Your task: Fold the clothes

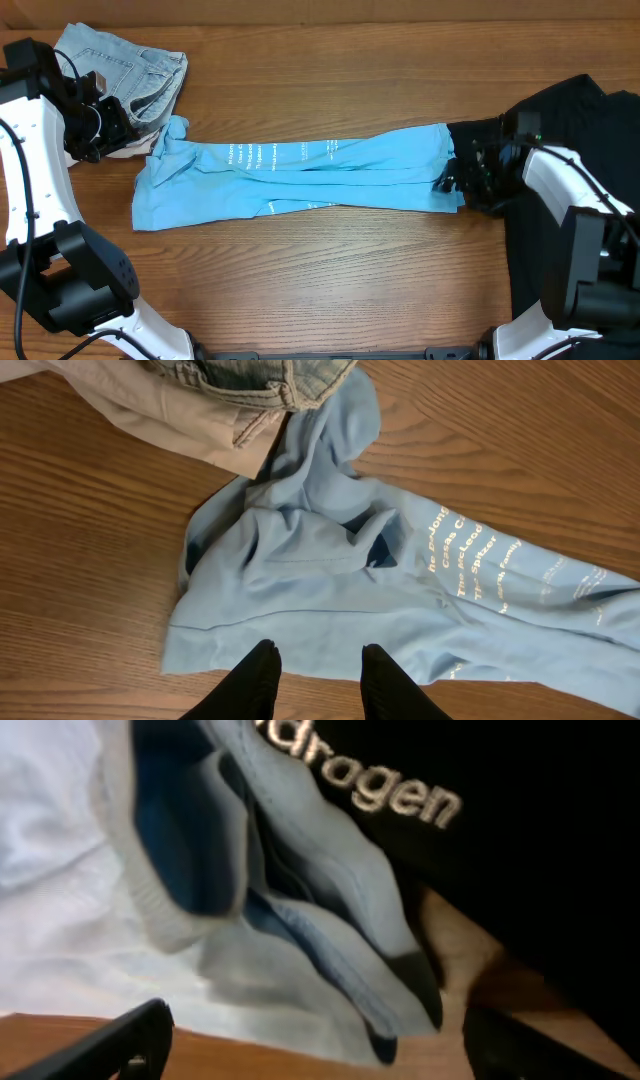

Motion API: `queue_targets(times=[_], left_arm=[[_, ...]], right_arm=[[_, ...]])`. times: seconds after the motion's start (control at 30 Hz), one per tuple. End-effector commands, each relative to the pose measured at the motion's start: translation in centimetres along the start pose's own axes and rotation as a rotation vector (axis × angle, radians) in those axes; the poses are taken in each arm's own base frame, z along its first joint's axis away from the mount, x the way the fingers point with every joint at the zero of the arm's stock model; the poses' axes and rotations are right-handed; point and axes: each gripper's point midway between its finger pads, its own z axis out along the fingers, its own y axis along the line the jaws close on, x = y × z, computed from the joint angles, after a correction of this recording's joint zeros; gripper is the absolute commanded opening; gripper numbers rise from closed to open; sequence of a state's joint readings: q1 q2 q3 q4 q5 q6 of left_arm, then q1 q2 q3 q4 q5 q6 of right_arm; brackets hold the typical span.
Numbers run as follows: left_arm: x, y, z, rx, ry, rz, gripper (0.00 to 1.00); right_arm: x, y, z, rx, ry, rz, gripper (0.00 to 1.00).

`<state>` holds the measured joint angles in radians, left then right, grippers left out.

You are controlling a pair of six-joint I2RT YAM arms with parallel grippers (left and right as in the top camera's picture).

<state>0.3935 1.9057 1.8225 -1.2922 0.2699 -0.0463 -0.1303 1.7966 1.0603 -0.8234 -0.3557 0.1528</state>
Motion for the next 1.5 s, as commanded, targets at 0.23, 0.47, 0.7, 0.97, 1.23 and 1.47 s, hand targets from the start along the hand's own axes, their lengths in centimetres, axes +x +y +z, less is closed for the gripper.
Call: queue_targets(times=[0.23, 0.47, 0.7, 0.97, 1.23, 1.47], left_arm=[[-0.3, -2.4, -0.9, 0.023, -0.031, 0.079, 0.31], [-0.2, -3.1, -0.7, 0.027, -0.03, 0.098, 0.32], [0.2, -3.0, -0.7, 0.027, -0.013, 0.093, 0.31], [0.4, -3.0, -0.7, 0.026, -0.004, 0.09, 0.31], [0.4, -3.0, -0.7, 0.026, -0.006, 0.091, 0.31], [0.3, -3.0, -0.7, 0.026, -0.011, 0.093, 0.31]], right_arm=[[-2.9, 1.6, 2.4, -0.158, -0.168, -0.009, 0.93], [-4.7, 2.9, 4.3, -0.278, -0.209, -0.027, 0.82], [-5.2, 4.9, 4.5, -0.367, -0.209, -0.04, 0.37], [-7.0, 5.9, -0.1, -0.334, -0.245, -0.034, 0.06], [-9.4, 4.7, -10.2, -0.11, -0.355, -0.103, 0.04], [-9.4, 6.4, -13.8, -0.032, -0.366, -0.151, 0.04]])
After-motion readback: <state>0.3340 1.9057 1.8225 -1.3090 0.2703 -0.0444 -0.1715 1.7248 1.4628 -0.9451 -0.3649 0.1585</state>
